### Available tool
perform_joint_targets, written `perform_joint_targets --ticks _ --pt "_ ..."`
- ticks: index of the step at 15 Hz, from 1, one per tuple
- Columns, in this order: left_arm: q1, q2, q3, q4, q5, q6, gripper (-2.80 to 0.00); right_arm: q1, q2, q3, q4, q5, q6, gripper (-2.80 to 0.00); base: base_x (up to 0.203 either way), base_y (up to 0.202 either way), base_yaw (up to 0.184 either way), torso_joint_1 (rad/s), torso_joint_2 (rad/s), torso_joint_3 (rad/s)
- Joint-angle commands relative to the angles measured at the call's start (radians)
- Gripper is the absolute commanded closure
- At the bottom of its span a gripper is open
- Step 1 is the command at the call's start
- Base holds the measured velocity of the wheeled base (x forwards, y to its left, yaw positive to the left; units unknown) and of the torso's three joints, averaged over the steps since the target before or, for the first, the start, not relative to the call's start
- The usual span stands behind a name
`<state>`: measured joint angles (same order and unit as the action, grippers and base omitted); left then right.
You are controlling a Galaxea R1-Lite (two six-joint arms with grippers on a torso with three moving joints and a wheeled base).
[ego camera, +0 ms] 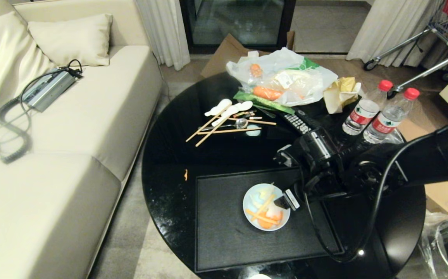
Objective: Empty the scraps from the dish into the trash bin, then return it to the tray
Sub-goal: Pick up the bowl with leftover food
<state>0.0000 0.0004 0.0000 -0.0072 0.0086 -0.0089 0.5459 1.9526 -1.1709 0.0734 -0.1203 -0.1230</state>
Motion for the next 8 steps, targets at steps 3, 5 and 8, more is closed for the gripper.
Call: perform_joint_targets --ticks 3,5,8 --pt "0.0 0.0 0.0 0.0 0.001 0.0 0.0 -0.047 0.02 -0.007 0.003 -0.015 -0.006 -2.8 0.0 0.0 0.0 0.0 0.0 0.0" --pt "0.0 0.0 0.0 0.0 0.001 0.0 0.0 -0.056 0.034 -0.008 0.002 -0.014 -0.005 -2.8 0.0 0.0 0.0 0.0 0.0 0.0" --pt "0.0 0.0 0.0 0.0 0.001 0.0 0.0 -0.055 0.062 -0.009 -0.004 -0.019 -0.003 -2.8 0.0 0.0 0.0 0.0 0.0 0.0"
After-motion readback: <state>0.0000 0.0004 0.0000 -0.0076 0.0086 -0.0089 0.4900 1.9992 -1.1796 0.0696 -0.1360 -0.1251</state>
